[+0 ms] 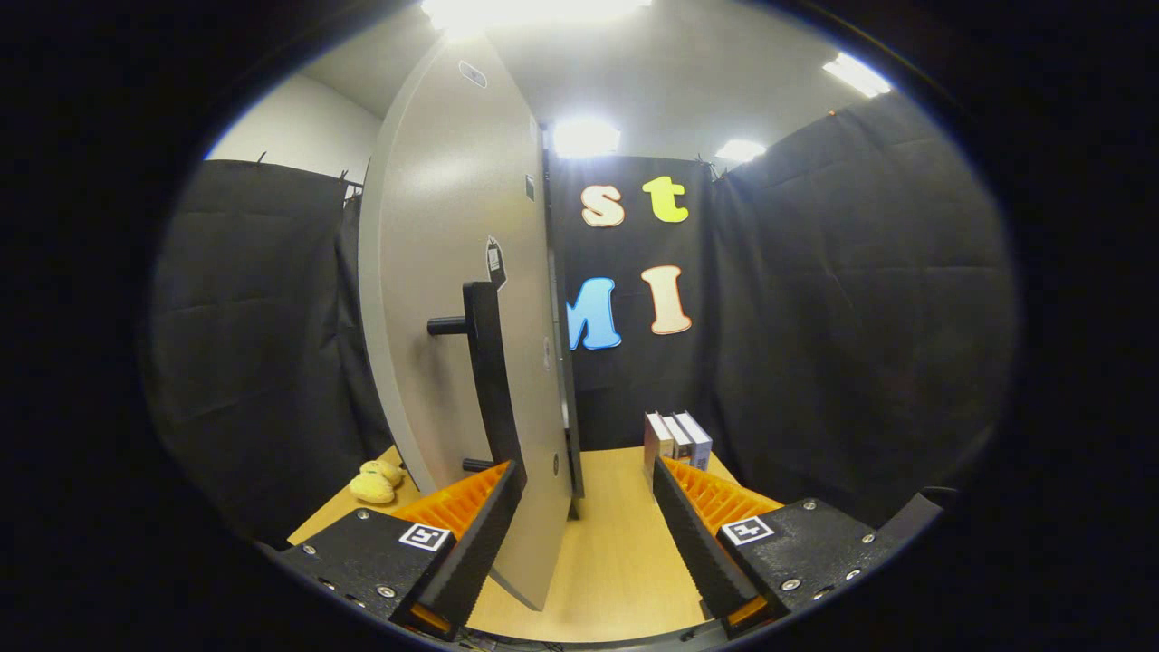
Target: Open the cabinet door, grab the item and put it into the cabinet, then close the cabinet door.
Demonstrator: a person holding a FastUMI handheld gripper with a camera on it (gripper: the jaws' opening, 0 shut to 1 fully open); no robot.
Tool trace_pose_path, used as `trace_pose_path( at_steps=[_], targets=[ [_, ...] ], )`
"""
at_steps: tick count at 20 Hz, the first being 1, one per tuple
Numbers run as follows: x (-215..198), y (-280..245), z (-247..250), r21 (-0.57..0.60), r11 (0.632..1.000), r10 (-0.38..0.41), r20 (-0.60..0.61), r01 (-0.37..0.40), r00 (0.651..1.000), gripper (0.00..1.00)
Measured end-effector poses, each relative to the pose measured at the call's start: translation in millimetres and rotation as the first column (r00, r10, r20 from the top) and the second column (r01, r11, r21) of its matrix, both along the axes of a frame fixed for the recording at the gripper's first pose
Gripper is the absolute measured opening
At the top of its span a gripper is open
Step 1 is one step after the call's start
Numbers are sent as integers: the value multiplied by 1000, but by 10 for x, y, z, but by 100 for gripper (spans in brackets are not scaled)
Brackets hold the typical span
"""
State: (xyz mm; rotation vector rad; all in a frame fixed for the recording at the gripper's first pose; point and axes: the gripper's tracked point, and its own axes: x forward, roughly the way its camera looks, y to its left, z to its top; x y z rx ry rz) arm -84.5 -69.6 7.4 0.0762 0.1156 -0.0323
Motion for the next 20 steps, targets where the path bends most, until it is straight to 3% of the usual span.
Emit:
trace_pose_path(
  at_steps=[13, 20],
  targets=[
    [499, 1484, 268, 40, 993, 104, 91, -108, 990, 94],
    [570, 1699, 91, 40, 995, 90, 45, -92, 995, 95]
  ],
)
